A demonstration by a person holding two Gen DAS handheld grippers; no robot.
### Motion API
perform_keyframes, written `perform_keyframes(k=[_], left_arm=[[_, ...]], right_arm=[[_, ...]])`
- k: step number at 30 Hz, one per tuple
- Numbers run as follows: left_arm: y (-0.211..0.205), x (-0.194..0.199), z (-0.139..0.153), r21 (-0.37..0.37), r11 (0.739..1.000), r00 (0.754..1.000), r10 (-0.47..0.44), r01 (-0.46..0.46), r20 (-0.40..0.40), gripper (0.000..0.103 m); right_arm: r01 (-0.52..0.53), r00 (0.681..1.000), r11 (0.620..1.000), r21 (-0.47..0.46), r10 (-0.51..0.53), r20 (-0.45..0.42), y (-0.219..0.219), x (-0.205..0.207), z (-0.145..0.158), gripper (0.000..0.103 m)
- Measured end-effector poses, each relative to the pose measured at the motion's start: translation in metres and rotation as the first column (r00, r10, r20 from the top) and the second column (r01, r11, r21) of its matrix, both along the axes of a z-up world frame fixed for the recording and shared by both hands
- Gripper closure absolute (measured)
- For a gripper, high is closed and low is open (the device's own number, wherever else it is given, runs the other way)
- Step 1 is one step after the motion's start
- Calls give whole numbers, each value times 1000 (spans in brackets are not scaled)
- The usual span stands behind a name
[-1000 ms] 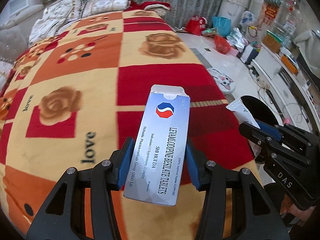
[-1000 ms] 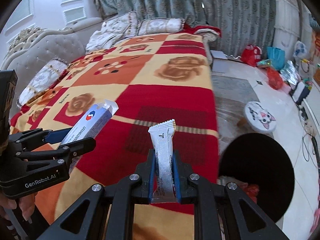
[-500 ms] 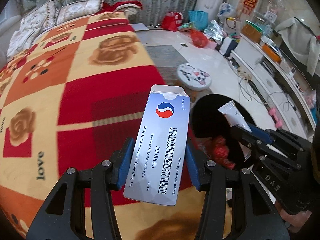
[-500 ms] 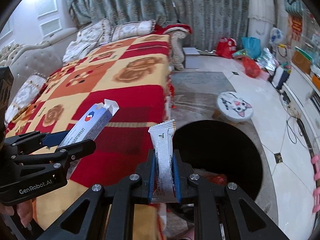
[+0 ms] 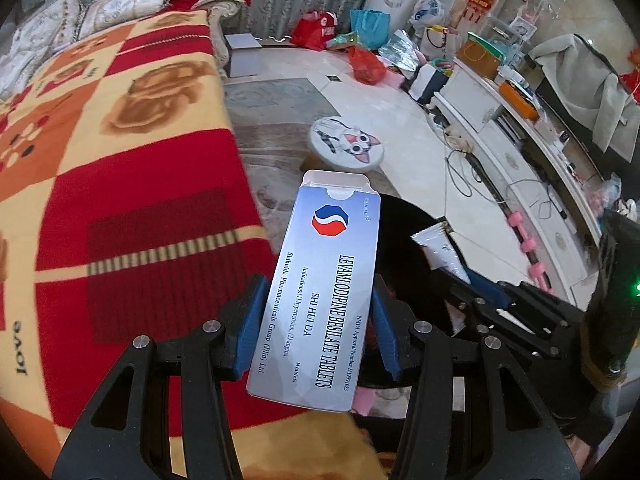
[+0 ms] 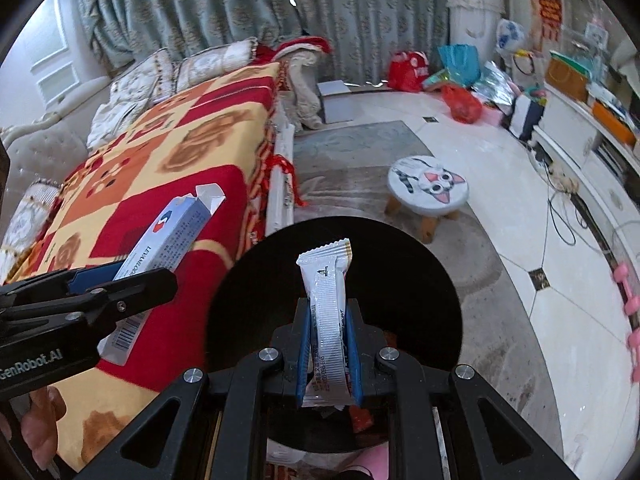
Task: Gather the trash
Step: 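Carry the medicine box and snack-bar wrapper over the black bin and open both tools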
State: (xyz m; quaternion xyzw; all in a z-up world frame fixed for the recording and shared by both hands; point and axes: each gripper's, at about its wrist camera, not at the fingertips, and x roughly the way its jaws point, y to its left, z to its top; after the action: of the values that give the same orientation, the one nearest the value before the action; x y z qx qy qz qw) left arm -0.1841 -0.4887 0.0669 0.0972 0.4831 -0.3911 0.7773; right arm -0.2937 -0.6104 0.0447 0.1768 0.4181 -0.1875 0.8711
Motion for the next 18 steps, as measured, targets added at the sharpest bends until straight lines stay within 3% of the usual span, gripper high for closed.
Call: perform_keyframes(k=[5, 7, 11, 14, 18], left_arm=[[-11, -1, -3, -14, 1000, 1000, -14, 14, -18, 52], [-12, -1, -4, -26, 1000, 1000, -14, 13, -23, 43], [-8, 0, -2, -42, 999, 1000, -9, 8, -25, 41], [-3, 0, 0, -35, 999, 1000, -2, 1, -6, 40], [5, -4, 5, -23, 1000, 999, 9, -8, 46, 40]], right_arm=[[32, 999, 999, 4, -32, 5, -11, -1, -5, 88], [41, 999, 999, 19, -41, 0, -15, -1, -9, 88], [63, 998, 997, 43, -63, -8, -20, -1, -12, 86], [73, 997, 996, 48, -73, 6, -20, -4, -10, 65], [71, 997, 997, 39, -72, 16, -14, -6, -6, 63]])
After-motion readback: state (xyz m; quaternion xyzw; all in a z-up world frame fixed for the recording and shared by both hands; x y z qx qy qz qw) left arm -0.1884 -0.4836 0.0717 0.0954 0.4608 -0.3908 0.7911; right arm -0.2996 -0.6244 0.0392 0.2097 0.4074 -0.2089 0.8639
